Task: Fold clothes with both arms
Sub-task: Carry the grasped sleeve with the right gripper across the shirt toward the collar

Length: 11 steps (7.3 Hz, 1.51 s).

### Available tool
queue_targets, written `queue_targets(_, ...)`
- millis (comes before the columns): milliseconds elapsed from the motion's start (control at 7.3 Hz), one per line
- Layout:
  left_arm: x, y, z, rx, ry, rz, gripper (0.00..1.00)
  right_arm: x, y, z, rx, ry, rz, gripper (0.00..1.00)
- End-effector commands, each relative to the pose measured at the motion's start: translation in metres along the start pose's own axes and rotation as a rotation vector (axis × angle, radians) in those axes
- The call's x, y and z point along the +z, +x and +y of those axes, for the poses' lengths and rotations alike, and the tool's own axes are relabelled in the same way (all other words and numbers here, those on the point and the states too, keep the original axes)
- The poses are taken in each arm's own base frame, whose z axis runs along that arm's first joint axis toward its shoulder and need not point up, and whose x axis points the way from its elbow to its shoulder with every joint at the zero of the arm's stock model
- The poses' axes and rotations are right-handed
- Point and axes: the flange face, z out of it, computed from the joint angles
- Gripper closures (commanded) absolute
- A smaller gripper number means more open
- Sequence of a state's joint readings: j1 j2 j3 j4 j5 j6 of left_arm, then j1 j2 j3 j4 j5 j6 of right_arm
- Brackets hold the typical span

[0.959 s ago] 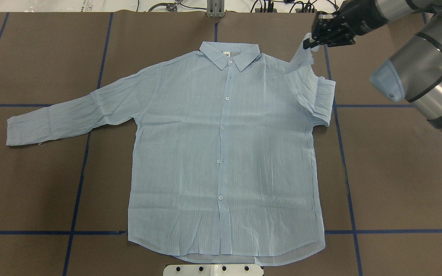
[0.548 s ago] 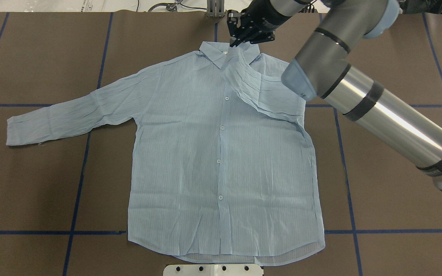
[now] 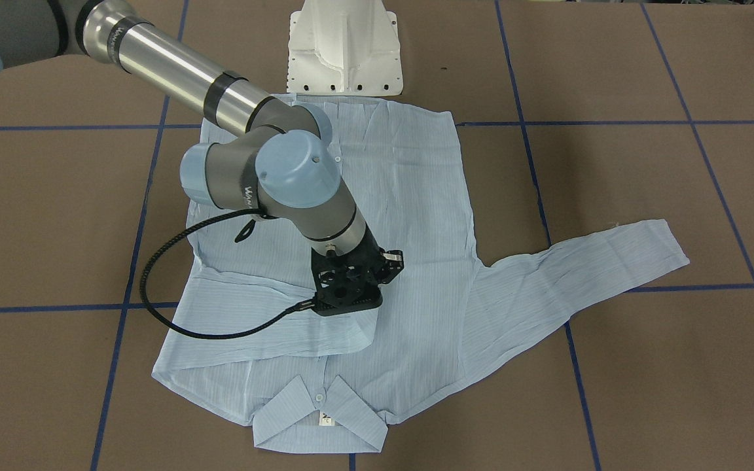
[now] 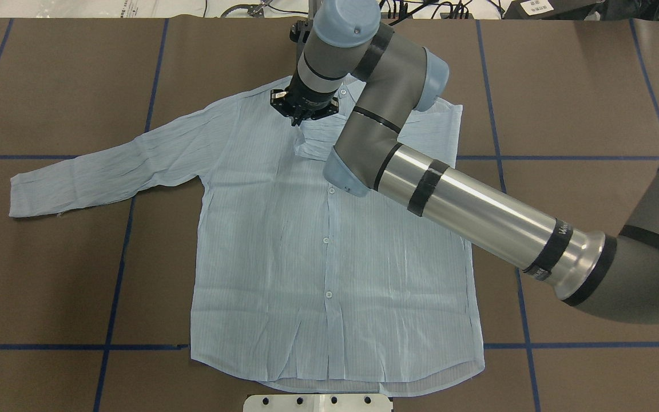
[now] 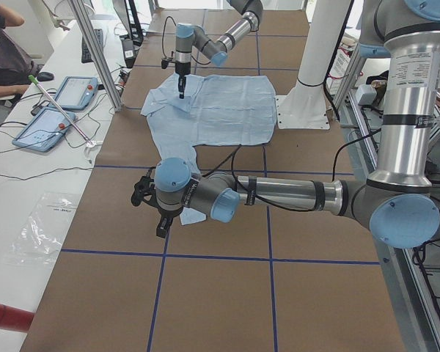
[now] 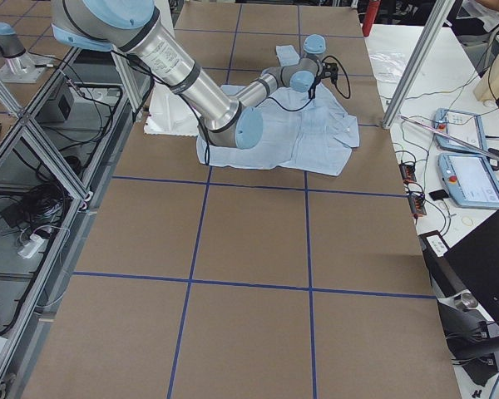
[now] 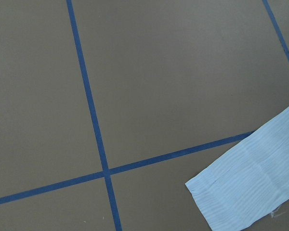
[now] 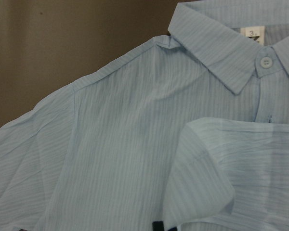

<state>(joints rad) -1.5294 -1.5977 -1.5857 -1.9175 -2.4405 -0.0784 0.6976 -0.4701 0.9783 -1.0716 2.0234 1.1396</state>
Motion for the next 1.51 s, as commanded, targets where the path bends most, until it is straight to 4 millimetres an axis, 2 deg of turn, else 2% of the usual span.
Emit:
queue_targets(0,0.001,0.0,0.0,0.001,-0.001,0.001,0.01,0.01,-0.051,0.008,-0.091,0.149,-0.026,0.0)
queue_targets(274,0.002,-0.001,-0.002,0.0,0.0,-0.002,0.01,0.017,-0.066,0.024,-0.105,0.166,-0.033,0.0)
queue_targets(411,0.001,0.002,-0.009,-0.026,0.01,-0.005,0.01,0.016,-0.064,0.026,-0.092,0.165,-0.032,0.0)
queue_targets(548,0.01,0.02,-0.016,-0.098,0.044,0.007,0.01,0.012,-0.056,0.03,-0.078,0.161,-0.039,0.0)
queue_targets(685,0.034,0.046,-0.017,-0.174,0.108,-0.04,0.01,-0.001,-0.024,0.046,-0.066,0.133,0.017,0.0)
queue_targets(822,0.066,0.075,-0.004,-0.234,0.154,-0.038,0.02,-0.028,-0.003,0.042,-0.043,0.079,0.082,0.0)
queue_targets(959,0.096,0.097,0.011,-0.302,0.182,-0.045,0.04,-0.055,0.018,0.026,-0.007,0.012,0.138,0.0)
queue_targets(1096,0.122,0.116,0.028,-0.363,0.201,-0.057,0.06,-0.076,0.041,0.021,0.005,-0.016,0.197,0.0)
queue_targets(1370,0.147,0.149,0.055,-0.484,0.217,-0.068,0.09,-0.128,0.112,0.028,-0.076,-0.059,0.297,0.0)
